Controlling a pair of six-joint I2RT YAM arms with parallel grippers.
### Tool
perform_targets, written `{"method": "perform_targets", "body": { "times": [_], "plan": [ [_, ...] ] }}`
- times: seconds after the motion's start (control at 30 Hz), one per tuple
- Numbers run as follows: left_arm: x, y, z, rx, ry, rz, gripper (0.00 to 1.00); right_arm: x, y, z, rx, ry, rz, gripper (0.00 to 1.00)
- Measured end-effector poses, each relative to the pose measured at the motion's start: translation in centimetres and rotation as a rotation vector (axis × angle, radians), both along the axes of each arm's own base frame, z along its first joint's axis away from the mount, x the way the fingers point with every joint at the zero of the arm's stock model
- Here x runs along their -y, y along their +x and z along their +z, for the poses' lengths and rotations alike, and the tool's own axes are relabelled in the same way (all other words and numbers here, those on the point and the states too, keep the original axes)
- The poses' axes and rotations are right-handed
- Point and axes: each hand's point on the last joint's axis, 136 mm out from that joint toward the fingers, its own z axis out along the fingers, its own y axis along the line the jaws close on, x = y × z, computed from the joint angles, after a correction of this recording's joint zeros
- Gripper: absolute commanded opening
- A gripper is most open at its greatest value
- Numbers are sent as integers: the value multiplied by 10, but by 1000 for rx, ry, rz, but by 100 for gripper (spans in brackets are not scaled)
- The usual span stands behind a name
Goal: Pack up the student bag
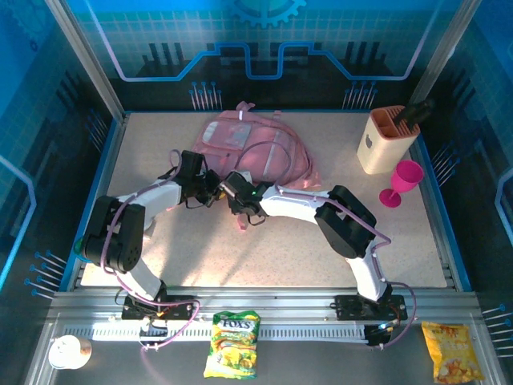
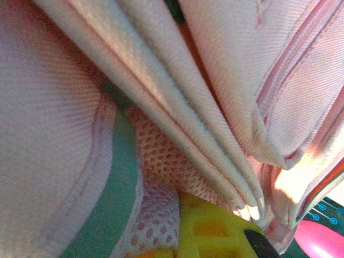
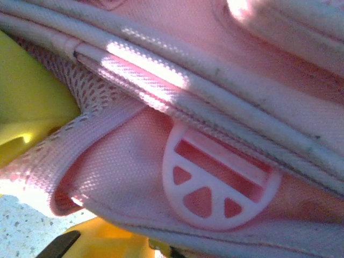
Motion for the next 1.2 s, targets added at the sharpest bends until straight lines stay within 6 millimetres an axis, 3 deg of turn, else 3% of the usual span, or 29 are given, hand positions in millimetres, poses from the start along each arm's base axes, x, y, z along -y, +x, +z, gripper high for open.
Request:
{"method": "perform_targets", "body": {
  "times": [0.23, 0.47, 0.67, 0.87, 1.03, 1.2],
  "plan": [
    [2, 1, 0, 1, 0, -5, 0, 4, 3, 3, 8, -7, -29, 14],
    [4, 2, 3, 8, 0, -12, 0, 11, 5, 2, 33, -23, -48, 13],
    [12, 0, 4, 3, -17, -39, 0, 40, -5, 4, 62, -19, -91, 14],
    [10, 0, 3, -6, -10, -38, 0, 81, -4, 2, 58, -51, -176, 19],
    [8, 2, 3, -6, -3, -44, 0, 77, -5, 2, 50, -59, -133, 31],
    [6, 2, 3, -7, 0, -41, 0, 59, -3, 9, 59, -61, -74, 37]
  ]
}}
